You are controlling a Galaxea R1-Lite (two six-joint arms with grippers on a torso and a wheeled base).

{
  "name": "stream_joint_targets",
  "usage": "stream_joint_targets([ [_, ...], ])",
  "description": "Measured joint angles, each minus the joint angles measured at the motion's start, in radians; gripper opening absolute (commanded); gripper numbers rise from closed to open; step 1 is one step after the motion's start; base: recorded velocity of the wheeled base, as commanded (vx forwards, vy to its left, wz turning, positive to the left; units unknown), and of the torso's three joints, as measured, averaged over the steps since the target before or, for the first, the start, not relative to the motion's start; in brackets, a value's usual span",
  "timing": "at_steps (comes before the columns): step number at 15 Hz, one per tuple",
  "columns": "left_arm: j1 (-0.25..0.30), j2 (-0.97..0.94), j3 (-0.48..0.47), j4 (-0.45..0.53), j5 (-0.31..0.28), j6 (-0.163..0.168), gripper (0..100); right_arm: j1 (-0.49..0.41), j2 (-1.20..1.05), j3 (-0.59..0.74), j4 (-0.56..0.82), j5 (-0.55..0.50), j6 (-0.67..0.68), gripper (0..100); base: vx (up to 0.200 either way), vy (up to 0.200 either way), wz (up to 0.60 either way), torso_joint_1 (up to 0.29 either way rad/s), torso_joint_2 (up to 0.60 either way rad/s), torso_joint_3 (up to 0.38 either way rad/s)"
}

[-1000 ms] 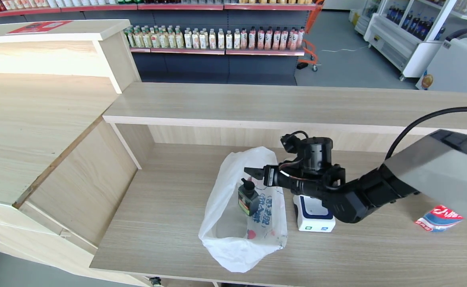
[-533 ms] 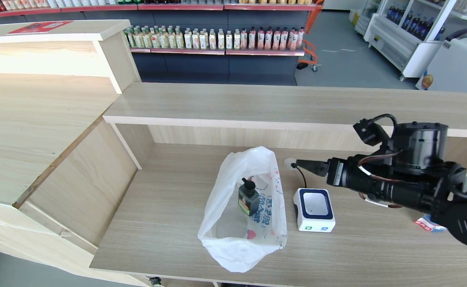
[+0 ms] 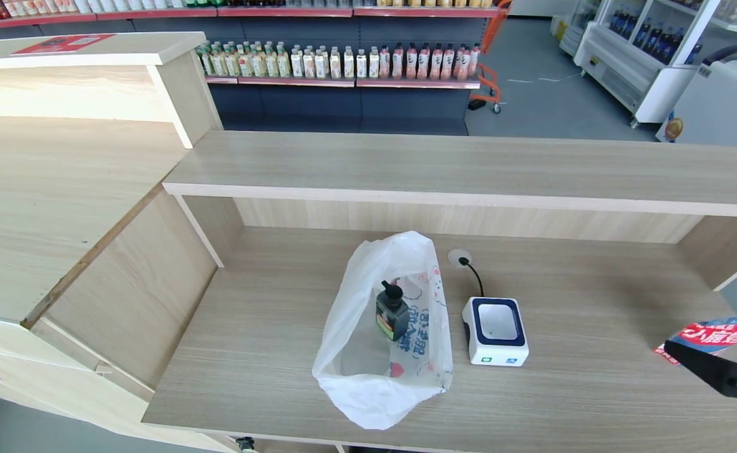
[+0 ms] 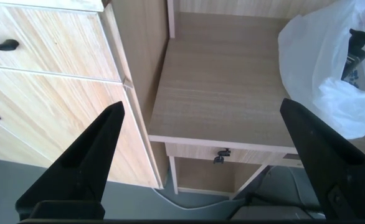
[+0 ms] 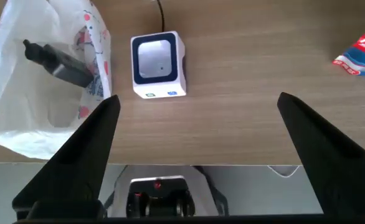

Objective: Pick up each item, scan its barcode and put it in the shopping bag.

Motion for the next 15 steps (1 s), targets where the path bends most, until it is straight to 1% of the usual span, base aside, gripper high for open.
stream_joint_targets([
  [3,0.000,0.000,0.000,0.000,0.000,0.000,100,-0.016,-0.284,0.036,0.291,-0.084,-0.007,100,0.000,0.000,0.00,0.000,0.00,0.000],
  [4,0.000,0.000,0.000,0.000,0.000,-0.001,100,-0.020,-0.356,0.043,0.368,-0.111,-0.010,100,0.000,0.000,0.00,0.000,0.00,0.000],
  [6,0.000,0.000,0.000,0.000,0.000,-0.003,100,-0.036,-0.493,0.054,0.472,-0.145,-0.015,100,0.000,0.000,0.00,0.000,0.00,0.000],
  [10,0.000,0.000,0.000,0.000,0.002,0.003,100,-0.142,-0.696,0.124,0.533,-0.157,-0.018,100,0.000,-0.200,0.00,-0.002,0.00,0.001],
  [12,0.000,0.000,0.000,0.000,0.001,0.003,100,-0.179,-0.749,0.144,0.556,-0.155,-0.019,100,0.000,-0.200,0.00,0.014,0.00,-0.002],
  [15,0.000,0.000,0.000,0.000,0.001,0.001,100,-0.191,-0.782,0.151,0.557,-0.155,-0.016,100,0.000,0.000,0.00,0.000,0.00,0.000],
])
